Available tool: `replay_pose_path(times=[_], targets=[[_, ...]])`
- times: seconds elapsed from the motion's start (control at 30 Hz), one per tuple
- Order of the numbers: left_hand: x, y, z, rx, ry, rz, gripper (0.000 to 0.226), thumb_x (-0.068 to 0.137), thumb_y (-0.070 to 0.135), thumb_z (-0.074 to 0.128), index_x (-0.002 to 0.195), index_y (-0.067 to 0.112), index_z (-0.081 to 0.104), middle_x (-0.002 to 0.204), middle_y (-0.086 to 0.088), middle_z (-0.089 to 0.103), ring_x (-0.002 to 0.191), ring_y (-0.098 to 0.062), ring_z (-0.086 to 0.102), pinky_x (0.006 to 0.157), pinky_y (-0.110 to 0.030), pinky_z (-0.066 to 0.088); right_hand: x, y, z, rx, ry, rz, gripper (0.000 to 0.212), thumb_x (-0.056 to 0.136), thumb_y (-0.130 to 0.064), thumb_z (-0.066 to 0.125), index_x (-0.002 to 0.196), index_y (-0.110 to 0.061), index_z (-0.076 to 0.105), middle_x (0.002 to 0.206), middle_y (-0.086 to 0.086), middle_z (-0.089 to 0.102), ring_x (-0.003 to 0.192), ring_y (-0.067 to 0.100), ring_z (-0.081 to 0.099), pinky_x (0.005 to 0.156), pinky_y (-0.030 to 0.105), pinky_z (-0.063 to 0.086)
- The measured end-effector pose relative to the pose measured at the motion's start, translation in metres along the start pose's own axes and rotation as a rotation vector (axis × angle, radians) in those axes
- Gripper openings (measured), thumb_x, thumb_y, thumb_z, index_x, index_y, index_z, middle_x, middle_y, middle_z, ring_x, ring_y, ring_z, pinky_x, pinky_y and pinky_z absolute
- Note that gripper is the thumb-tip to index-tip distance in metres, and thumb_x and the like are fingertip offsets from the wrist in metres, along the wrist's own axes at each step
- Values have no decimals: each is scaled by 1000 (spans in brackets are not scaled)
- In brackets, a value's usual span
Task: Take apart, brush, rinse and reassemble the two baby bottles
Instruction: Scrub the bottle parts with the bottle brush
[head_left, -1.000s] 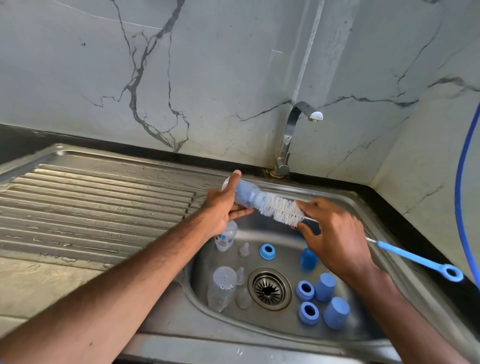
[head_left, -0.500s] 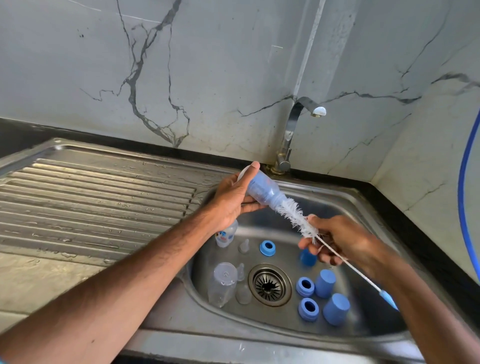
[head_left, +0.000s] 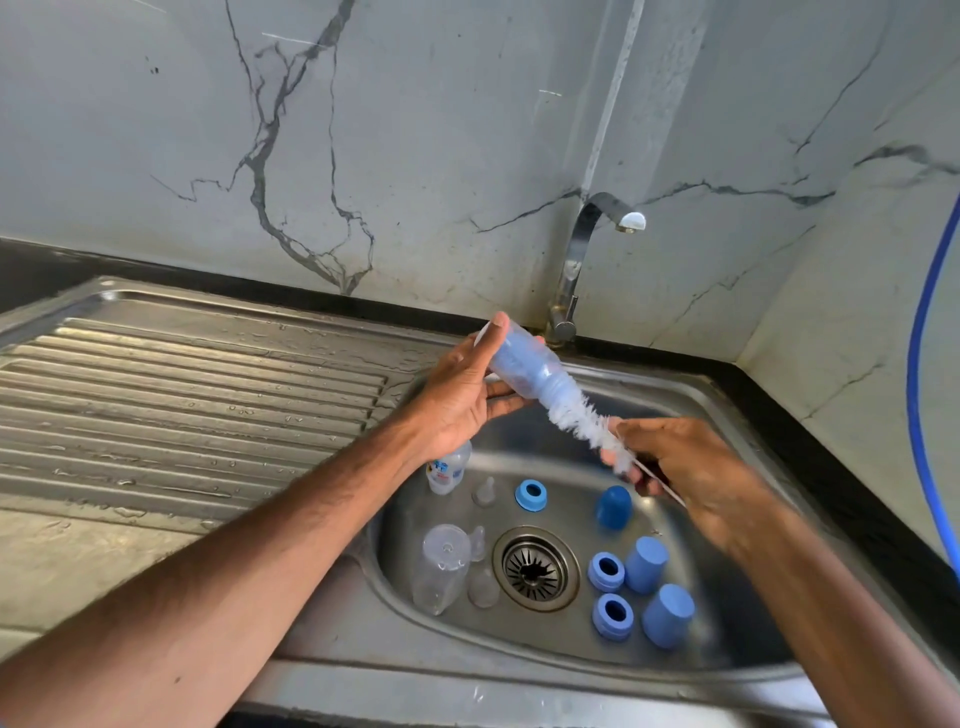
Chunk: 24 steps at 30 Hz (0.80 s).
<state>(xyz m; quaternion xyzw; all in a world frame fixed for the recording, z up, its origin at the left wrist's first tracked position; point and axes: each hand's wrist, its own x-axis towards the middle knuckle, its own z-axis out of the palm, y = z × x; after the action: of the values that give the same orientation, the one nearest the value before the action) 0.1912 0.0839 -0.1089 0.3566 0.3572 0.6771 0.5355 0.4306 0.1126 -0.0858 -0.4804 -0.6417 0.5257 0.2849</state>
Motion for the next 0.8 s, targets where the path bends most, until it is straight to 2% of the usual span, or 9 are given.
replay_pose_path(times=[0.07, 0.13, 0.23, 0.33, 0.4, 0.5, 0.67, 0.73, 0.8], targets=[[-1, 0, 5, -11, -54, 14, 47, 103, 45, 48, 137, 13, 51, 130, -9, 70, 113, -29, 71, 81, -37, 62, 2, 0, -6, 92, -136, 136, 37, 104, -5, 40, 114, -5, 76, 61, -3, 53, 46, 5, 34, 39, 17, 22], [-1, 0, 6, 16, -57, 20, 50, 102, 47, 50, 137, 12, 52, 132, -10, 69, 116, -31, 70, 84, -40, 63, 3, 1, -8, 41, -164, 141, 41, 105, -6, 33, 118, -4, 71, 60, -3, 52, 44, 5, 32, 37, 16, 20], [0, -3, 2, 29, 32, -15, 50, 100, 49, 55, 131, 10, 59, 127, -15, 71, 113, -31, 71, 86, -41, 62, 1, 2, -2, -291, -2, -63, 42, 109, -47, 45, 109, -10, 66, 74, 2, 75, 48, 14, 64, 36, 20, 35], [2, -3, -5, 7, 142, -40, 62, 96, 52, 61, 136, 5, 56, 122, -20, 72, 107, -31, 73, 81, -38, 63, 0, 0, 3, -319, 67, -265, 50, 81, -70, 70, 104, -25, 71, 87, -5, 76, 72, 12, 77, 51, 21, 53], [4, -3, -9, -5, 189, -30, 64, 95, 53, 62, 137, 5, 56, 122, -20, 72, 107, -30, 74, 80, -37, 63, 1, 1, 3, -279, -5, -322, 40, 77, -51, 85, 107, -26, 74, 94, -7, 78, 81, 13, 77, 61, 28, 60], [3, 0, -9, 5, 150, -19, 62, 97, 52, 58, 137, 4, 57, 124, -18, 71, 111, -30, 72, 82, -36, 62, 5, 4, 1, -154, -31, -275, 24, 90, -26, 78, 111, -15, 75, 94, 4, 80, 82, 20, 78, 66, 27, 62], [-3, 2, 6, 49, -56, -3, 72, 84, 55, 58, 139, 9, 53, 134, -9, 68, 119, -31, 68, 92, -42, 61, 4, 3, -12, 81, -174, 87, 29, 106, -5, 43, 119, 1, 69, 75, 9, 71, 50, 12, 56, 40, 20, 44], [-3, -1, 9, 83, -47, -17, 73, 85, 55, 60, 139, 8, 53, 133, -12, 68, 120, -32, 68, 97, -48, 58, 4, 5, -9, -68, -131, 63, 31, 111, -16, 41, 120, 2, 65, 78, 13, 74, 50, 14, 62, 41, 23, 44], [-2, -4, 6, 96, 40, -51, 68, 89, 54, 62, 137, 6, 56, 130, -17, 68, 116, -32, 69, 99, -50, 57, 2, 5, -1, -278, 11, -90, 51, 105, -52, 50, 114, -5, 66, 86, 11, 75, 63, 15, 74, 50, 26, 51]])
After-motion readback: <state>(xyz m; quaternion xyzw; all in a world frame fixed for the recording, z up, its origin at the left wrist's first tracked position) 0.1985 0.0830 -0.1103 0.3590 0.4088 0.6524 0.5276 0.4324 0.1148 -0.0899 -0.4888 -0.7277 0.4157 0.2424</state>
